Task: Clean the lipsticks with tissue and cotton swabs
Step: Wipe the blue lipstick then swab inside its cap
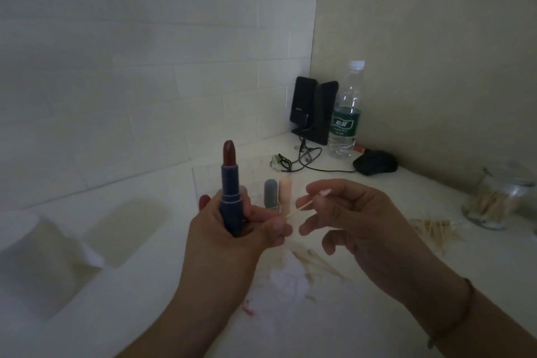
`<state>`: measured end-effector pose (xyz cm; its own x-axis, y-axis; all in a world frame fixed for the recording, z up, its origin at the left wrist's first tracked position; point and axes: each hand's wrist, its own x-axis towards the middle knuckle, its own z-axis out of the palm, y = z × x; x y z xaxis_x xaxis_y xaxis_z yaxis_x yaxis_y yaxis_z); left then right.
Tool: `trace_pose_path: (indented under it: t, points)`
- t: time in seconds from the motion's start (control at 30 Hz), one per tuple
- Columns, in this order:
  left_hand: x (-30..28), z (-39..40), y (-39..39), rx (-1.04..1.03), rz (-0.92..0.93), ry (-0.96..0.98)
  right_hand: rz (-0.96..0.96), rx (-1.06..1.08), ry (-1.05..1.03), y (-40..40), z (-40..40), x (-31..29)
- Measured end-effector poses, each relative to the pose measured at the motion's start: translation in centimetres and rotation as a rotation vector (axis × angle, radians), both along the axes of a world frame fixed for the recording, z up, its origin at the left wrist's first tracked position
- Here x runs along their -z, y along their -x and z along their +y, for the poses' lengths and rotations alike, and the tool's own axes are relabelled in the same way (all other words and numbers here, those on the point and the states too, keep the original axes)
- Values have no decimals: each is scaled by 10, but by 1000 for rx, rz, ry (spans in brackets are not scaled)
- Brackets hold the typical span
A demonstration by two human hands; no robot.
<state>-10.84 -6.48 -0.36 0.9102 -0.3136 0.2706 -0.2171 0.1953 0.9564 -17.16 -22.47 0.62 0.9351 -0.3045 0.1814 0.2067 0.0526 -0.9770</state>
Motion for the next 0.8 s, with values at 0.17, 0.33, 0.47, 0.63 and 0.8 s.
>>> trace_pose_path:
  t: [0.17, 0.33, 0.47, 0.63, 0.8]
  points:
    - [2, 0, -2, 40, 8, -22, -43, 154, -48, -3, -17, 1]
    - [4, -1, -2, 67, 54, -74, 214, 502, 978, -5, -68, 13]
    - [6, -2, -2, 56, 73, -149, 569, 375, 1221, -11, -73, 24]
    - [5, -3, -2, 120, 149, -107, 255, 392, 1020, -10, -55, 16]
    - [-3, 1, 0, 495, 493, 264, -244, 32, 509, 4, 1, -4]
